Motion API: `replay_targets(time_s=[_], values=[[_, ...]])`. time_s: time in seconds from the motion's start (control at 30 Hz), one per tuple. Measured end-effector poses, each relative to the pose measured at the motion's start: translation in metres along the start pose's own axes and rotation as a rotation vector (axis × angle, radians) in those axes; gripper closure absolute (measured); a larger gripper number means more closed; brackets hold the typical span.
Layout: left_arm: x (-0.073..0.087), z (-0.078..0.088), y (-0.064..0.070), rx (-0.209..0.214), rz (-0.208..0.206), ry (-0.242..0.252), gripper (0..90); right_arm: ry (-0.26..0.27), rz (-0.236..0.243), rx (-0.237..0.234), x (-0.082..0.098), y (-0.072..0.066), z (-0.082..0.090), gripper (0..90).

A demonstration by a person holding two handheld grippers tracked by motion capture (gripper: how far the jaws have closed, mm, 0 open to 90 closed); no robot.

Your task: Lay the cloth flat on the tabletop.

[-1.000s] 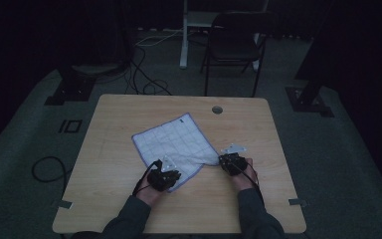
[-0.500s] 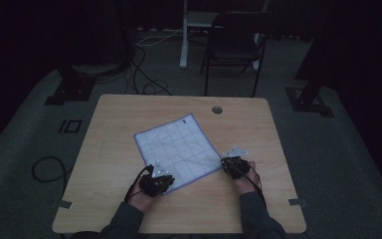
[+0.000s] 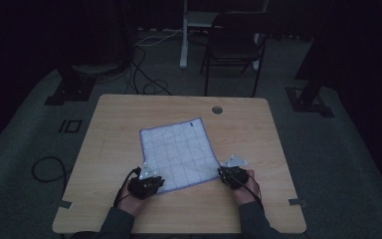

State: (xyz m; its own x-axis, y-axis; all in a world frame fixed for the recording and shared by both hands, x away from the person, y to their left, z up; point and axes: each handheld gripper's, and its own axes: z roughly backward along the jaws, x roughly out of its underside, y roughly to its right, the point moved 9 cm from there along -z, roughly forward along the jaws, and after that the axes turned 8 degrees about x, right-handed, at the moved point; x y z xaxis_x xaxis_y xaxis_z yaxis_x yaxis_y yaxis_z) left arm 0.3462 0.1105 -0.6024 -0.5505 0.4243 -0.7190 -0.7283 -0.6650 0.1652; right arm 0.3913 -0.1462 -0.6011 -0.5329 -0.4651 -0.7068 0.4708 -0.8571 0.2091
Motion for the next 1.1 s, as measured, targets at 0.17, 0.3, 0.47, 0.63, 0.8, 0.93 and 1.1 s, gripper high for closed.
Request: replay_targets(time_s=[0.17, 0.3, 0.47, 0.63, 0.8, 0.93, 1.1], values=[[0.003, 0.004, -0.004, -0.001, 0.008, 0.005, 79.3, 0.057, 0.013, -0.010, -0.027, -0.004, -0.016, 76.9], [0.005, 0.008, -0.009, -0.005, 0.013, 0.006, 79.0, 0.063, -0.003, -0.030, -0.045, -0.007, -0.036, 77.1], [0.007, 0.013, -0.017, -0.011, 0.031, 0.006, 75.8, 0.027, -0.008, -0.050, -0.045, -0.008, -0.046, 79.5], [0.005, 0.019, -0.023, -0.031, 0.066, 0.030, 66.5, 0.021, 0.008, -0.050, -0.036, -0.010, -0.036, 80.7], [0.000, 0.028, -0.034, -0.057, 0.098, 0.082, 63.4, 0.019, 0.012, -0.052, -0.027, -0.012, -0.026, 80.6], [-0.004, 0.036, -0.046, -0.084, 0.135, 0.118, 63.1, 0.031, -0.009, -0.063, -0.019, -0.011, -0.019, 80.3], [-0.008, 0.039, -0.057, -0.104, 0.161, 0.147, 62.8, 0.026, -0.023, -0.065, -0.013, -0.009, -0.014, 80.2]])
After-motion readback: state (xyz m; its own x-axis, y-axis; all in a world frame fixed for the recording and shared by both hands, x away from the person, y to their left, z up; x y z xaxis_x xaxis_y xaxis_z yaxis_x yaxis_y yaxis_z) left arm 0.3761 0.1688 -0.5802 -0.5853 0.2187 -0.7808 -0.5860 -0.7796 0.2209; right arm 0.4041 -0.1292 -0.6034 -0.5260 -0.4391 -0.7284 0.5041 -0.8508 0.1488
